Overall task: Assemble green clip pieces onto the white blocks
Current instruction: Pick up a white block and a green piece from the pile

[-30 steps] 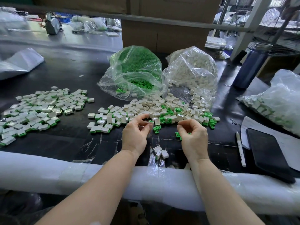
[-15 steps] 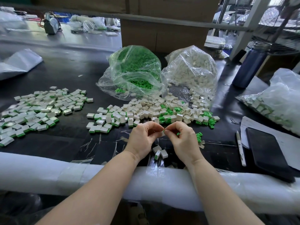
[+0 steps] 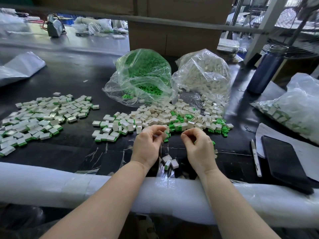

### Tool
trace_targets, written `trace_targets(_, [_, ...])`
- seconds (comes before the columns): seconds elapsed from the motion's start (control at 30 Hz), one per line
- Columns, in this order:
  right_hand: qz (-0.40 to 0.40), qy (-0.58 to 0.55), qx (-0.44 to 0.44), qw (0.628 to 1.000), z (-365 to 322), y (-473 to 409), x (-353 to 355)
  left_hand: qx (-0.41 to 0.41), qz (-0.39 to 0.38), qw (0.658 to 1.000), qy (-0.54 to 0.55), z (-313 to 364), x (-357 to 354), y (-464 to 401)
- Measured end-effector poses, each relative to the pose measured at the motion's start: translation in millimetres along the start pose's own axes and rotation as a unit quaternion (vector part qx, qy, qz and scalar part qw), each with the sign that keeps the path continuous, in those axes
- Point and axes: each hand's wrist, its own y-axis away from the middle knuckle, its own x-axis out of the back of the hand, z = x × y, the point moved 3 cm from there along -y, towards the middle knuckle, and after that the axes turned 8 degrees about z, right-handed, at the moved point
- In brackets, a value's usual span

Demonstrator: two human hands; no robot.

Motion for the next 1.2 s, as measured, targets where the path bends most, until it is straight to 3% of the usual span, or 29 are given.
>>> trace_targets(0.1, [0.043,0.004,-0.018,0.999,3.9,-2.4,4.2,-0.004,0.1,0.993,-0.067,-3.2,9.2,-3.9])
trace_targets(0.17, [0.061,0.011,-0.025,0.998,5.3,-3.3,5.7,-0.003,0.12,0.988,-0.1,-5.3,12.1,-6.2])
trace_targets(0.5, [0.091,0.067,-0.077,0.991,5.0,-3.8,14.2,0.047,0.042,0.96,-0.274,-15.1,3.8,-7.5])
trace_targets(0.67, [0.061,0.141,-0.087,0.984,9.9,-3.7,10.7,-0.015,0.027,0.949,-0.312,-10.9,-0.1,-5.5])
trace_targets(0.83, [0.018,0.221,-0.084,0.971,12.7,-4.4,4.4,-0.075,-0.061,0.93,-0.355,-12.3,-11.4,-3.9])
trace_targets(1.0, [0.0,0.255,-0.073,0.964,12.3,-3.5,0.9,-0.071,-0.175,0.902,-0.389,-17.9,-24.9,-5.1])
trace_targets(1.2, [-0.018,0.284,-0.079,0.955,13.8,-3.4,0.2,-0.096,-0.096,0.935,-0.327,-10.7,-18.2,-3.2])
